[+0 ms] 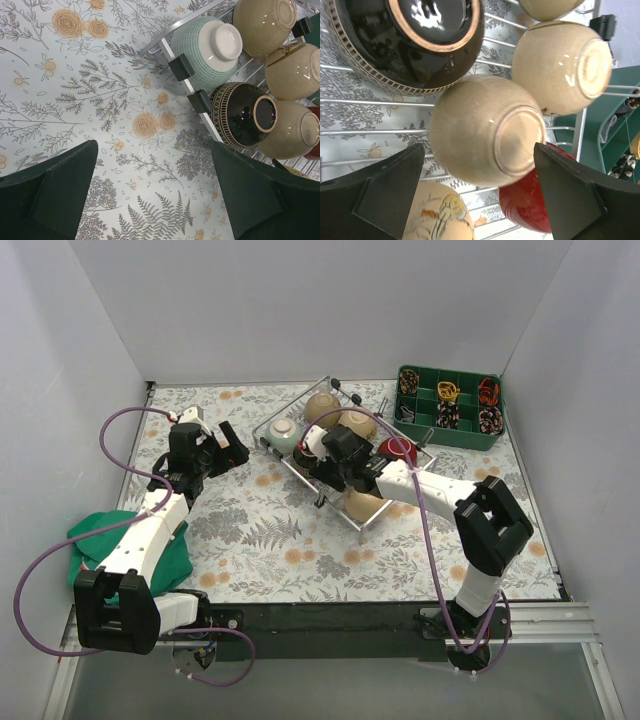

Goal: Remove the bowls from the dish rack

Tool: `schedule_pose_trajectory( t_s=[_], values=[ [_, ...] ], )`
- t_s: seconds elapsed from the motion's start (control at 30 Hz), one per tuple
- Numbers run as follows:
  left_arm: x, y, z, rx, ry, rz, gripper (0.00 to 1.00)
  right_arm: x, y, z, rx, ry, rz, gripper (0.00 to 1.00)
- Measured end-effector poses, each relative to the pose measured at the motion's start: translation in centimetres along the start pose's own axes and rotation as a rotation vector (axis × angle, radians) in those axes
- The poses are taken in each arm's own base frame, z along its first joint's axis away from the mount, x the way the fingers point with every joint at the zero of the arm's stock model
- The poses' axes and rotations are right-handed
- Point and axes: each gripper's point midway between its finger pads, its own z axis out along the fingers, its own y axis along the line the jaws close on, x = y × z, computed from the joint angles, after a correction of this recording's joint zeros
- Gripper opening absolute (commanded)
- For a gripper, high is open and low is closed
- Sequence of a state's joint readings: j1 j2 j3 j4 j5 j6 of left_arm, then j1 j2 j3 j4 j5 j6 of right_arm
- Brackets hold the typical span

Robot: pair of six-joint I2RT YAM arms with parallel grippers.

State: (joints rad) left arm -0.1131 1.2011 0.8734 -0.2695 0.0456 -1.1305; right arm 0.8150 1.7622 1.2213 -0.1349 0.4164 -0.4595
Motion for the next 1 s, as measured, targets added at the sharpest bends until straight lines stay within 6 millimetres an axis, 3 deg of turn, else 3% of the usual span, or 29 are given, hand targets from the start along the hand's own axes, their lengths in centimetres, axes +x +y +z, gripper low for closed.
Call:
schedule_pose_trajectory(
  t_s=[0.3, 0.63, 1.0],
  values=[
    [0.1, -0.1, 0.0, 0.005, 0.005, 0.0, 0.98, -3.2, -2.9, -3.2, 0.032, -0.076, 0.157, 0.99],
    [0.3, -0.4, 0.0, 0.025, 0.017, 0.0, 0.98, -0.2, -5.0, -2.4, -0.045, -0.034, 0.426, 0.99],
    [1.1, -1.1, 0.0, 0.075, 0.047, 0.007, 0.98, -2.0, -3.5, -4.5, -0.172, -0.117, 0.54, 0.98]
  ],
)
